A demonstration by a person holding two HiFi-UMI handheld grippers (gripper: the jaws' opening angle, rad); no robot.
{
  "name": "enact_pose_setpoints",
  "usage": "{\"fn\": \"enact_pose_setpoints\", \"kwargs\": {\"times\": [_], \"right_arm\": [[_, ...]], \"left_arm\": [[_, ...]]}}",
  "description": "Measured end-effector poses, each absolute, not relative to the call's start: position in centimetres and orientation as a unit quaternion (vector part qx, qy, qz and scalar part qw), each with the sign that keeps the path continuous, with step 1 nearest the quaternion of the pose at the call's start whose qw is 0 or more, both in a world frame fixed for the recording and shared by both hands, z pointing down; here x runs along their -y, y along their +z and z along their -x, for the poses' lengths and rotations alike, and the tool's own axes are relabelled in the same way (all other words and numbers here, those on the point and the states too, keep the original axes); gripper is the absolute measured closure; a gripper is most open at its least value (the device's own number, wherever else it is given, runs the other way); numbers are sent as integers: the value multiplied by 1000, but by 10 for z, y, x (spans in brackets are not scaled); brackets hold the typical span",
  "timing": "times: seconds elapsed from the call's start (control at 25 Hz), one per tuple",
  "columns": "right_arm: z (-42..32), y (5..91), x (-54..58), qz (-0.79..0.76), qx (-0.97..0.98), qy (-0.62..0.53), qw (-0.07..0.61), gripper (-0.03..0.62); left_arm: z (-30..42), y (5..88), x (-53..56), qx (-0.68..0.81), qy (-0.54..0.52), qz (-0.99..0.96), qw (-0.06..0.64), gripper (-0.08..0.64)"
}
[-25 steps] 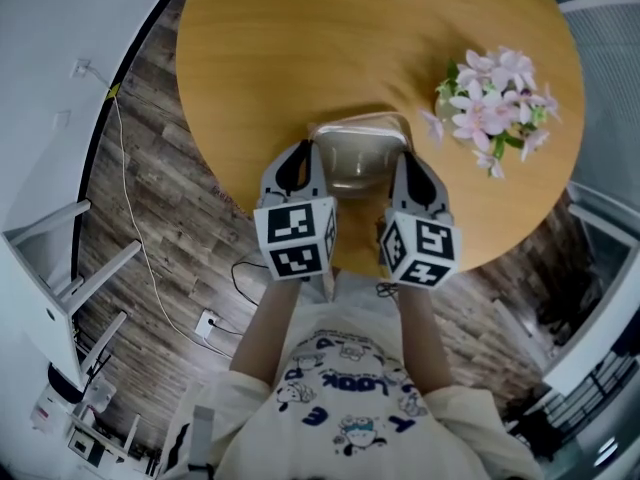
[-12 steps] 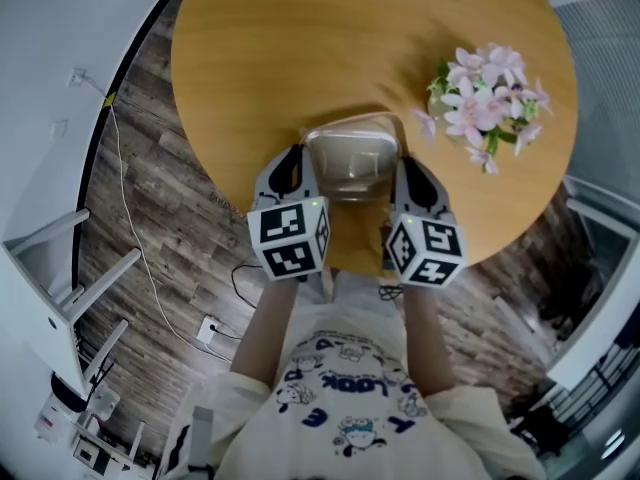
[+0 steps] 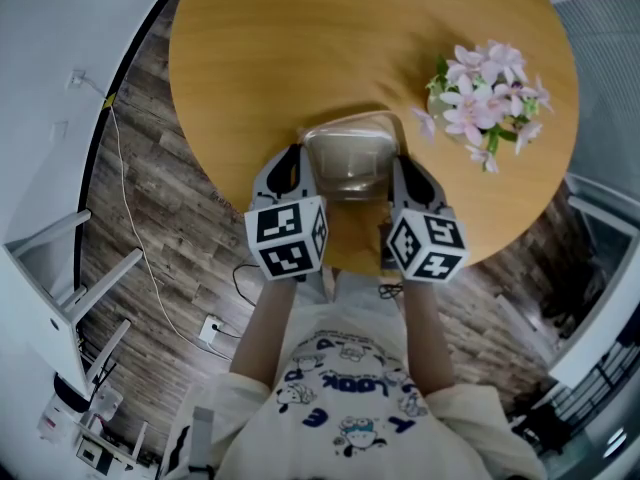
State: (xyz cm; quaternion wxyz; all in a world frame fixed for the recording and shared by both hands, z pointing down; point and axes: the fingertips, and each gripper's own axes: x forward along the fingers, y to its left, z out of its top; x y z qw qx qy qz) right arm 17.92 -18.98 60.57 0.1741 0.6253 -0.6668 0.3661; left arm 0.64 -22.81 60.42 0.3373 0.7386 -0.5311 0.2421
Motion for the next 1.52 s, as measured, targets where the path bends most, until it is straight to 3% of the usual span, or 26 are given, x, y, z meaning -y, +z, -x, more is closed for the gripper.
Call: {"fn": "enact_pose_setpoints", "kwargs": {"times": [0.52,1.52], "right_arm": [[-171,572,206,-631,689,320,155,583],[-156,383,244,-663,729,153,68,583]], "left_arm": [[3,575,237,546,216,-745,316,543],[19,387,274,561,89,-802,187,543]]}}
